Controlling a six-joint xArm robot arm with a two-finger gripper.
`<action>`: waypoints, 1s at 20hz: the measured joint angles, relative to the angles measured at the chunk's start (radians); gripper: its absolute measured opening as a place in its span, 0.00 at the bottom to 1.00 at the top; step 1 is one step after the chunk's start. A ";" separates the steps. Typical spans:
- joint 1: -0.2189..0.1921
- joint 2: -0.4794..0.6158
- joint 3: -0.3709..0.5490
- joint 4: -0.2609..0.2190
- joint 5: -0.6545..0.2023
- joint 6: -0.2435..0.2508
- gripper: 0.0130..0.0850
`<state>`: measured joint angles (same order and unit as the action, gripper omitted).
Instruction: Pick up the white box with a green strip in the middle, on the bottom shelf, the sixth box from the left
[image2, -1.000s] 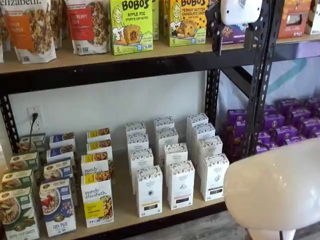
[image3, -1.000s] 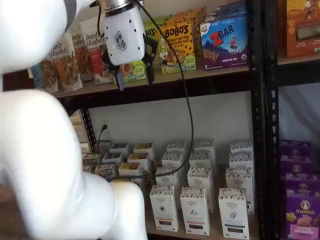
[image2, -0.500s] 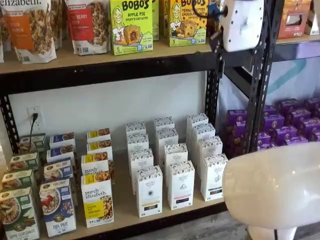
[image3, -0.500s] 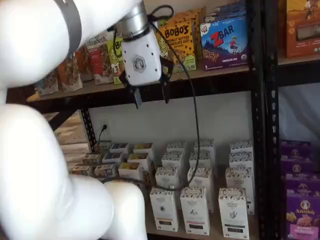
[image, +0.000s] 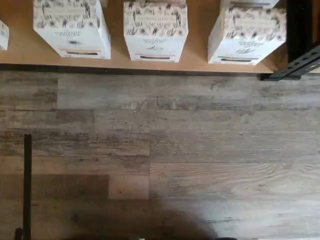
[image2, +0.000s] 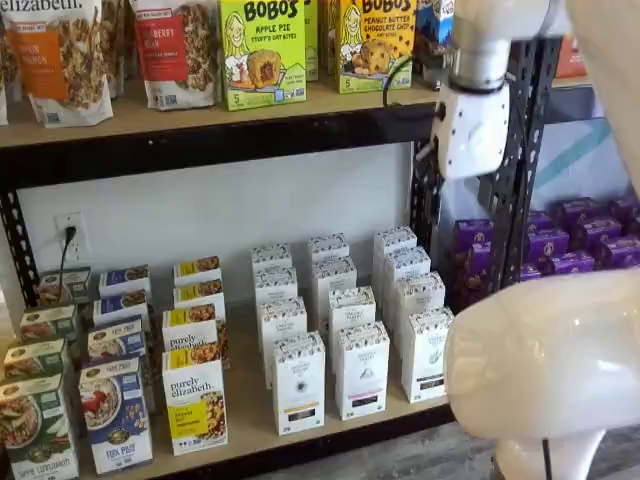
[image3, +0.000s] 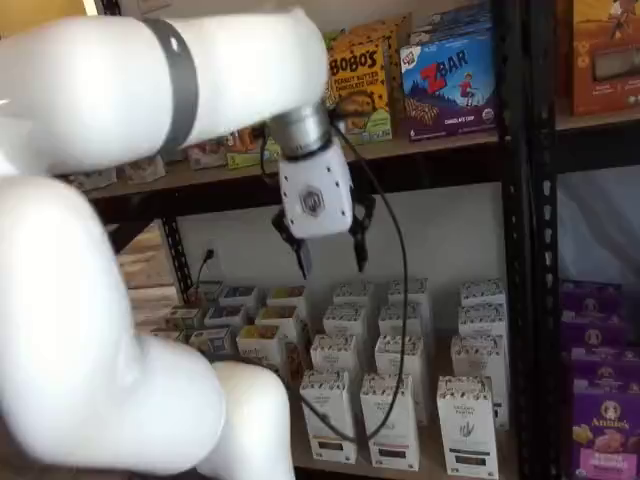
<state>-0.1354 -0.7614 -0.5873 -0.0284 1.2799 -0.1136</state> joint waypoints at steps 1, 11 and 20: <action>-0.006 0.018 0.022 0.001 -0.036 -0.005 1.00; -0.064 0.216 0.183 -0.009 -0.438 -0.046 1.00; -0.098 0.474 0.196 -0.027 -0.724 -0.061 1.00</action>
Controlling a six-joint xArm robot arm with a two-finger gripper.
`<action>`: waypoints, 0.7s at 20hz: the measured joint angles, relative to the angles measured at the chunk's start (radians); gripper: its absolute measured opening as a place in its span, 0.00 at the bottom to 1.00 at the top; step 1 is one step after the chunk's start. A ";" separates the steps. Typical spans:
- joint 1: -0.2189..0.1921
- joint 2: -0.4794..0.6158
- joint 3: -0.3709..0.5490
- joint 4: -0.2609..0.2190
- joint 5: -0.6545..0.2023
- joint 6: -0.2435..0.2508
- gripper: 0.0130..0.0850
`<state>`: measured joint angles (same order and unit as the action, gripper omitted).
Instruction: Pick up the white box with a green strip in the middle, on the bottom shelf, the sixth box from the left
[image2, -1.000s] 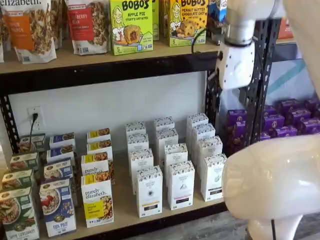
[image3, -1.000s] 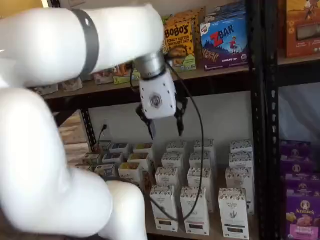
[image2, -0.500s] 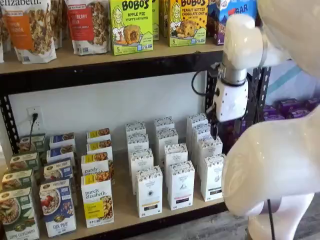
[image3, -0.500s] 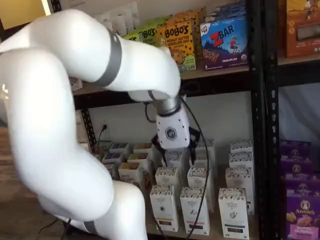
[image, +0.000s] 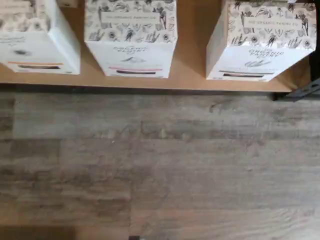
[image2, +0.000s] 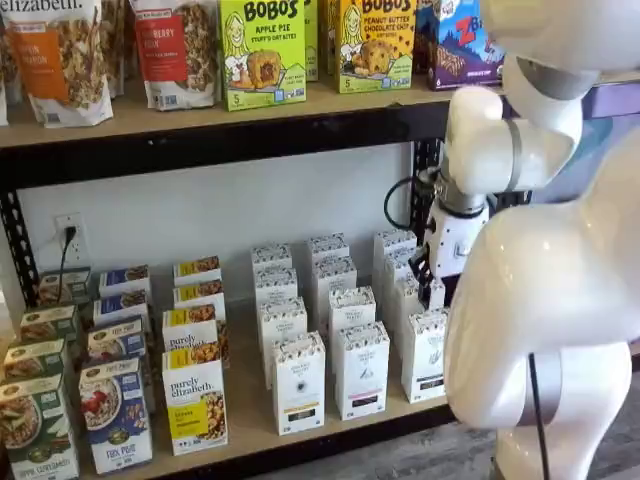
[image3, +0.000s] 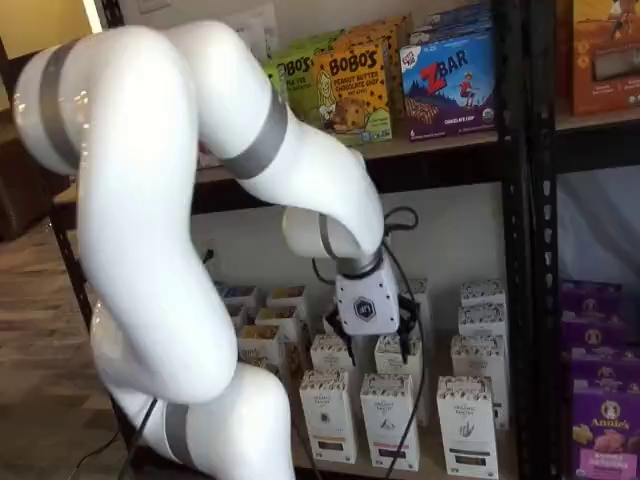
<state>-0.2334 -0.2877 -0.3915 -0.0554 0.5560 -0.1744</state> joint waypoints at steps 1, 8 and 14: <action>-0.001 0.039 -0.007 -0.015 -0.036 0.012 1.00; 0.012 0.300 -0.094 -0.032 -0.246 0.044 1.00; 0.031 0.521 -0.218 -0.014 -0.341 0.046 1.00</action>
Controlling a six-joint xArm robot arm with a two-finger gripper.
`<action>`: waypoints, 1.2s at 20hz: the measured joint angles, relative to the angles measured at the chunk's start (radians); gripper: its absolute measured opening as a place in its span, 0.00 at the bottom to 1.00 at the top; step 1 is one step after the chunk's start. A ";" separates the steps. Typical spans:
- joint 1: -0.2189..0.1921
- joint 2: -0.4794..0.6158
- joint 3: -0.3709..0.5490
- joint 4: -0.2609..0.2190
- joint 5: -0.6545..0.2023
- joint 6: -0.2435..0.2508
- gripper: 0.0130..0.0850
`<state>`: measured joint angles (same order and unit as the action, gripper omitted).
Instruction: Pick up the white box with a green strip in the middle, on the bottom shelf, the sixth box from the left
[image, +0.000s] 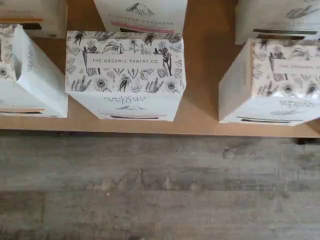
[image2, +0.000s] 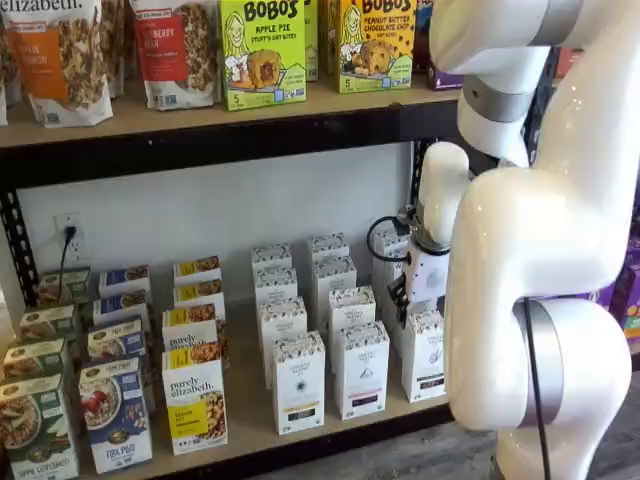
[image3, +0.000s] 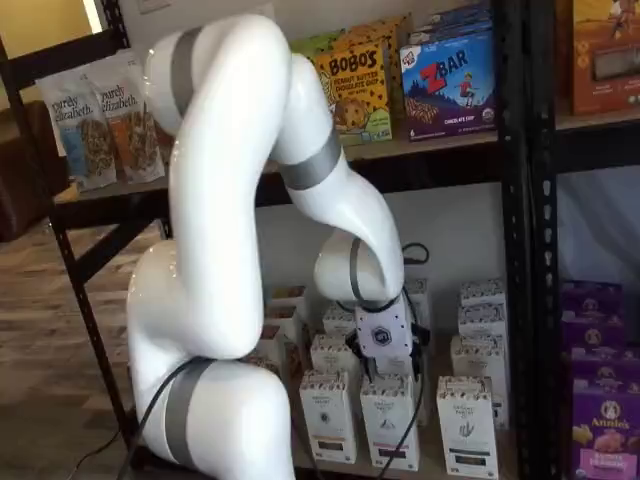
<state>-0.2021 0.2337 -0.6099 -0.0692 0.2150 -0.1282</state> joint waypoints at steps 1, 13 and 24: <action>0.002 0.027 -0.020 0.005 -0.007 -0.003 1.00; -0.039 0.323 -0.315 0.076 0.015 -0.113 1.00; -0.080 0.470 -0.501 0.021 0.049 -0.100 1.00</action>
<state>-0.2822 0.7040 -1.1108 -0.0481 0.2639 -0.2286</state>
